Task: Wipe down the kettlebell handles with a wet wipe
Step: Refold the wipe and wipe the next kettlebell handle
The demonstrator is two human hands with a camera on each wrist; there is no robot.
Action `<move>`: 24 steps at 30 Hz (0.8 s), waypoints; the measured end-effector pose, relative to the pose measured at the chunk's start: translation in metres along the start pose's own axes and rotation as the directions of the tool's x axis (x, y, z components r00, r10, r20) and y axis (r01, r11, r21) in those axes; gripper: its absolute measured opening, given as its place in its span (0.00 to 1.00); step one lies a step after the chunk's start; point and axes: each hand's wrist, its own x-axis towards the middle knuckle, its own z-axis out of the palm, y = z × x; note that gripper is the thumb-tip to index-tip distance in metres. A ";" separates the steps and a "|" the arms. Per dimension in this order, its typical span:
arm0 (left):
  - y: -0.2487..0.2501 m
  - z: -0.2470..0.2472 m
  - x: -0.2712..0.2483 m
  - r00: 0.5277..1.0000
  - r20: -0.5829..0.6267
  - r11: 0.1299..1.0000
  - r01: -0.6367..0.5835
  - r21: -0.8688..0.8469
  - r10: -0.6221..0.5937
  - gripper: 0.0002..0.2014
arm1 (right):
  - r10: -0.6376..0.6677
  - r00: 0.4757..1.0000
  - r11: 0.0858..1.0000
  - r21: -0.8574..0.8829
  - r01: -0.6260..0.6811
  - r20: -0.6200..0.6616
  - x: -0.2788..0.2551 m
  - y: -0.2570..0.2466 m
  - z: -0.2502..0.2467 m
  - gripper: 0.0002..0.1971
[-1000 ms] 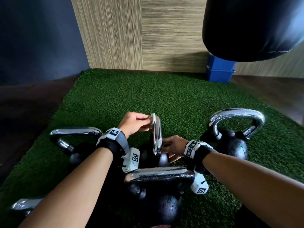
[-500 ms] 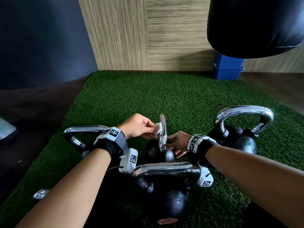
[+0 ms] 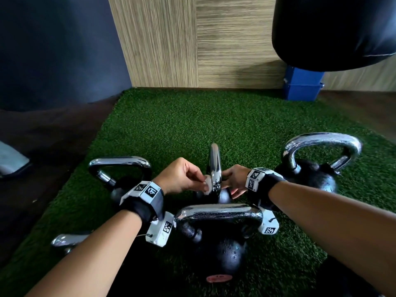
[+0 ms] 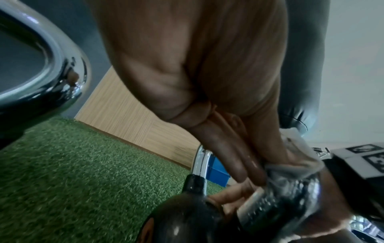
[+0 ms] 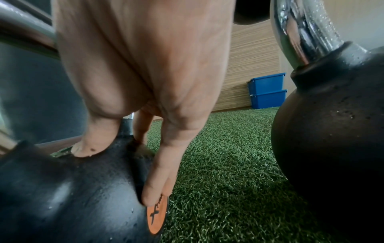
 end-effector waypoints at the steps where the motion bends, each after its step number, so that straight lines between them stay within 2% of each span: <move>1: -0.002 0.002 -0.002 1.000 -0.026 1.000 -0.011 0.008 0.011 0.08 | 0.002 1.000 1.000 -0.001 -0.002 0.002 0.000 0.000 0.000 0.21; 5: -0.019 0.022 -0.013 0.997 -0.055 0.991 -0.053 0.123 0.060 0.06 | 0.006 1.000 1.000 0.019 -0.006 0.011 0.000 0.001 -0.001 0.21; 7: -0.026 0.028 -0.015 0.991 -0.111 0.977 -0.054 0.205 0.078 0.07 | 0.014 1.000 1.000 0.024 -0.014 -0.004 0.000 0.000 0.000 0.16; 9: -0.027 0.027 -0.015 0.989 -0.111 0.970 -0.064 0.236 0.092 0.06 | 0.022 1.000 0.999 -0.025 -0.022 -0.017 -0.003 -0.004 0.001 0.11; 11: -0.021 0.023 -0.015 0.994 -0.066 0.948 -0.066 0.312 0.090 0.06 | 0.009 1.000 0.975 -0.221 -0.008 0.004 -0.004 -0.011 -0.005 0.15; 13: -0.015 0.013 -0.013 0.999 -0.036 0.938 -0.017 0.346 0.031 0.05 | 0.007 1.000 0.877 -0.481 0.001 0.014 -0.005 -0.026 -0.018 0.18; 15: -0.009 0.002 -0.009 0.996 -0.086 0.947 0.049 0.316 -0.022 0.06 | -0.057 0.992 0.777 -0.629 -0.029 -0.116 -0.009 -0.049 -0.034 0.11; 17: -0.002 -0.011 -0.006 0.986 -0.158 0.953 0.089 0.290 -0.044 0.10 | -0.183 0.940 0.767 -0.640 -0.048 -0.290 -0.016 -0.070 -0.048 0.08; 18: 0.002 -0.018 -0.004 0.983 -0.174 0.960 0.096 0.262 -0.050 0.11 | -0.272 0.903 0.790 -0.613 0.014 -0.331 -0.021 -0.079 -0.053 0.07; 20: 0.013 -0.031 0.000 0.977 -0.204 0.989 0.092 0.113 -0.068 0.12 | -0.463 0.831 0.805 -0.538 0.249 -0.308 -0.032 -0.094 -0.057 0.05; 22: 0.024 -0.042 0.003 0.962 -0.254 0.993 0.074 -0.094 -0.096 0.10 | -0.581 0.794 0.765 -0.453 0.458 -0.179 -0.047 -0.108 -0.053 0.06; 24: 0.034 -0.050 0.005 0.948 -0.281 0.938 0.043 -0.344 -0.147 0.08 | -0.626 0.775 0.721 -0.443 0.533 -0.087 -0.054 -0.121 -0.044 0.11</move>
